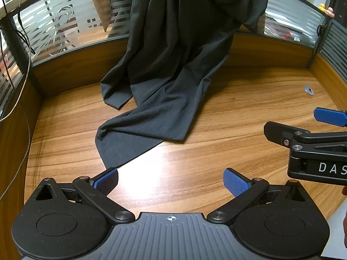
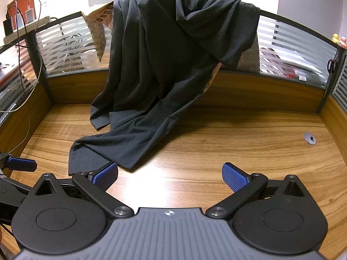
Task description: Fold clothes
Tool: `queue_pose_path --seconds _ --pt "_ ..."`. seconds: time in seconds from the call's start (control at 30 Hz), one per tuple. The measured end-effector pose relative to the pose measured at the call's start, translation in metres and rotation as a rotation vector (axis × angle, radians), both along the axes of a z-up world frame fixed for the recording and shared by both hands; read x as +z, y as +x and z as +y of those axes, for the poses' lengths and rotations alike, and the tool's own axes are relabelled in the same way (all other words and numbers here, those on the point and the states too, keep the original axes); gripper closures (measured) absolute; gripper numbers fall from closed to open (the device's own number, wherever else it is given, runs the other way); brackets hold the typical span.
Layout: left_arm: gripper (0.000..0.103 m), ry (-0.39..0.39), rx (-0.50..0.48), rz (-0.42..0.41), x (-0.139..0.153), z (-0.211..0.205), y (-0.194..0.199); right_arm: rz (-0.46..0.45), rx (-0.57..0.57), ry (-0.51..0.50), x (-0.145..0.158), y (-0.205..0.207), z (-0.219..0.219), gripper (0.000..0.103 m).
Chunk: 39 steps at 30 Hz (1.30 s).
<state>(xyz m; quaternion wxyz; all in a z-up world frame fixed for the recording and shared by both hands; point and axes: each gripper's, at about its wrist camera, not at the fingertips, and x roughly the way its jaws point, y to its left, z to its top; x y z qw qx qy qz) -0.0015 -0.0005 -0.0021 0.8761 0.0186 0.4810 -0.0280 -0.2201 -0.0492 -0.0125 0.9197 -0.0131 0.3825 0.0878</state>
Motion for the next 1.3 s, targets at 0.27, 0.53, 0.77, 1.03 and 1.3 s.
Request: queue_pose_path --seconds 0.27,0.53,0.77,1.03,1.3 --pt "0.0 0.0 0.001 0.007 -0.001 -0.001 0.001 0.005 -0.002 0.002 -0.001 0.002 -0.001 0.0" --pt "0.0 0.0 -0.002 0.019 -0.003 -0.001 0.004 0.012 -0.004 0.0 -0.002 0.004 -0.001 0.0" --pt "0.0 -0.001 -0.002 0.031 -0.005 -0.001 0.007 0.022 -0.003 -0.001 -0.004 0.009 0.001 0.0" --pt "0.0 0.001 0.003 0.049 -0.012 0.002 0.015 0.026 0.004 -0.023 -0.007 0.016 0.003 0.0" --pt "0.0 0.011 0.007 0.061 -0.017 0.009 0.035 0.005 0.011 -0.024 0.002 0.049 -0.006 0.0"
